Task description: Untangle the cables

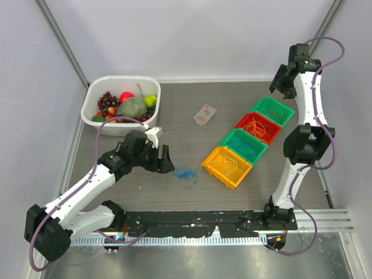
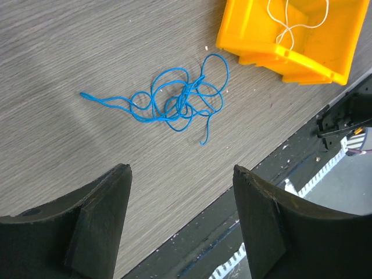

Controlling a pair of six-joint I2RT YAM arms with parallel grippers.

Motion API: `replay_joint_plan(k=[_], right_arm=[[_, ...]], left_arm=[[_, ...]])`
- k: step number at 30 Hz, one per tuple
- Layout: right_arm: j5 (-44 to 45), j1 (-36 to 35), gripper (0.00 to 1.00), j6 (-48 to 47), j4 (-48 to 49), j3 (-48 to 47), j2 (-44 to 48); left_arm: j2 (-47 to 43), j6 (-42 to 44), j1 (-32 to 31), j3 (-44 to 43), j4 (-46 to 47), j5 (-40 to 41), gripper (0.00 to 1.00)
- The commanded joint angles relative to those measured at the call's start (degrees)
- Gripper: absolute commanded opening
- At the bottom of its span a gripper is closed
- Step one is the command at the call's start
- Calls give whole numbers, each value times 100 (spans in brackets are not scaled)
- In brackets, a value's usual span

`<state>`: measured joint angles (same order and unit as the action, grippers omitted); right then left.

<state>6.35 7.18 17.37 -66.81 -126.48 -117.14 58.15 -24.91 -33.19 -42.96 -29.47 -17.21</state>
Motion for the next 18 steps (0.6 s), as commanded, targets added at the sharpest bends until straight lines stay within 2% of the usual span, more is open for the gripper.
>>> replay_joint_plan(k=[1, 3, 7, 14, 15, 18], right_arm=[[-475, -15, 61, 407, 781, -45, -98], [-808, -50, 60, 425, 1449, 183, -142], [-1171, -85, 51, 566, 2136, 413, -397], [-653, -278, 50, 593, 2163, 54, -1100], [-287, -305, 50, 601, 2111, 35, -1205], [-3, -366, 50, 619, 2023, -52, -1390]], left_arm=[[-330, -304, 23, -28, -23, 34, 73], [-444, -339, 32, 59, -41, 69, 73], [-734, -392, 41, 287, -67, 148, 73], [-1104, -463, 32, 429, -164, 236, 73], [-1130, -445, 32, 403, -173, 245, 74], [-1096, -340, 41, 341, -208, 271, 74]])
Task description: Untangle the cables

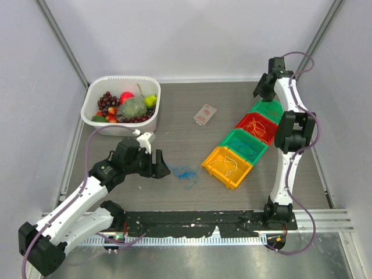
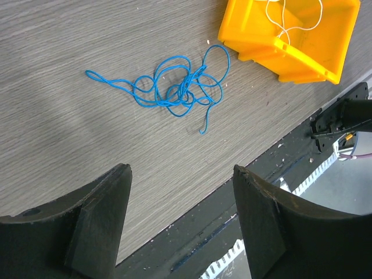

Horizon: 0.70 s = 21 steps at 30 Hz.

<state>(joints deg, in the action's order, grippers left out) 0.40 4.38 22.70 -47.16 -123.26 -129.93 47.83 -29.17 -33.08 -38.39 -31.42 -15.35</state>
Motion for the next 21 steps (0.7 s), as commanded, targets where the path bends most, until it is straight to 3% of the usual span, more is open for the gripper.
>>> replay_joint_plan(k=[1, 13, 18, 21], right_arm=[[784, -113, 49, 138, -38, -409, -225], [1524, -271, 41, -19, 40, -462, -612], [1603, -271, 34, -143, 110, -479, -700], [1577, -289, 25, -204, 180, -488, -727]], left_arm=[[-20, 122, 21, -142, -31, 85, 74], [376, 307, 38, -292, 4, -29, 74], [411, 306, 30, -265, 22, -55, 74], [437, 315, 30, -265, 39, -90, 74]])
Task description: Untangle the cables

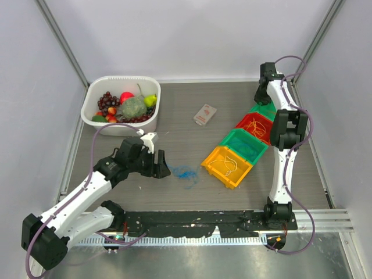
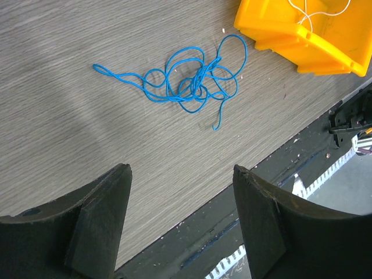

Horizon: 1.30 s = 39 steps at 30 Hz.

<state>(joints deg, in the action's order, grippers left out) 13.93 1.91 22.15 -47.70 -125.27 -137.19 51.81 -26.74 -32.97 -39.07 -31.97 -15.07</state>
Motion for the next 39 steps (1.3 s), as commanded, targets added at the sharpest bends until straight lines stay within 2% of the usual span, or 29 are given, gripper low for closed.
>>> replay_joint_plan(k=[1, 3, 6, 16, 25, 30, 39], right_arm=[[224, -42, 22, -150, 218, -339, -10], [241, -59, 16, -167, 200, -392, -10], [303, -112, 1, -255, 165, -471, 25], [295, -191, 1, -159, -389, -815, 640], [-444, -191, 1, 562, -389, 327, 1773], [-462, -191, 1, 632, -73, 1091, 2371], [-435, -191, 1, 720, -134, 1786, 2776]], left_arm=[[48, 81, 19, -206, 103, -128, 74], [66, 90, 27, -224, 103, -137, 74], [83, 90, 28, -233, 112, -145, 74], [83, 99, 36, -215, 164, -154, 74], [136, 222, 45, -163, 200, -286, 74], [66, 266, 45, -75, 226, -321, 74], [-4, 389, 45, -48, 191, -321, 74]])
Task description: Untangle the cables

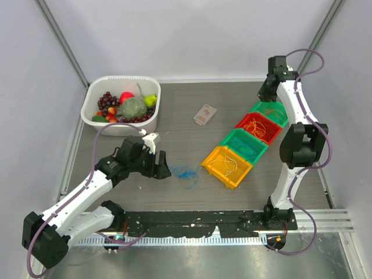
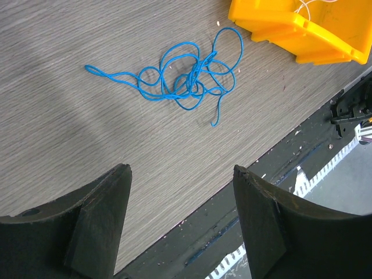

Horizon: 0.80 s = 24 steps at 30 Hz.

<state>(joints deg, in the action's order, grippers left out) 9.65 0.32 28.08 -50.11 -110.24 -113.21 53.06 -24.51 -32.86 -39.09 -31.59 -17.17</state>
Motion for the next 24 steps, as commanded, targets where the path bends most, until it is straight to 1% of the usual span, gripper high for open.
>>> replay_joint_plan(k=[1, 4, 7, 9, 12, 17, 22, 24], right_arm=[[-42, -32, 1, 145, 124, 336, 396], [-191, 134, 1, 198, 273, 581, 396], [-402, 337, 1, 207, 772, 784, 282], [-385, 460, 1, 120, 827, 662, 28], [-315, 609, 1, 23, 801, 205, -490], [-200, 706, 1, -109, 880, -427, -922], [-367, 707, 1, -364, 845, -534, -1318], [-437, 689, 1, -434, 661, -657, -1362]], left_arm=[[-129, 166, 26, -37, 154, -120, 74], [-129, 175, 26, -37, 154, -120, 75], [-112, 184, 26, -28, 162, -120, 75], [-94, 175, 34, -37, 162, -146, 75], [-50, 149, 25, -46, 154, -164, 75], [-32, 87, 34, -81, 118, -164, 75], [55, 8, 34, -125, 75, -182, 75], [91, -36, 34, -143, 66, -190, 75]])
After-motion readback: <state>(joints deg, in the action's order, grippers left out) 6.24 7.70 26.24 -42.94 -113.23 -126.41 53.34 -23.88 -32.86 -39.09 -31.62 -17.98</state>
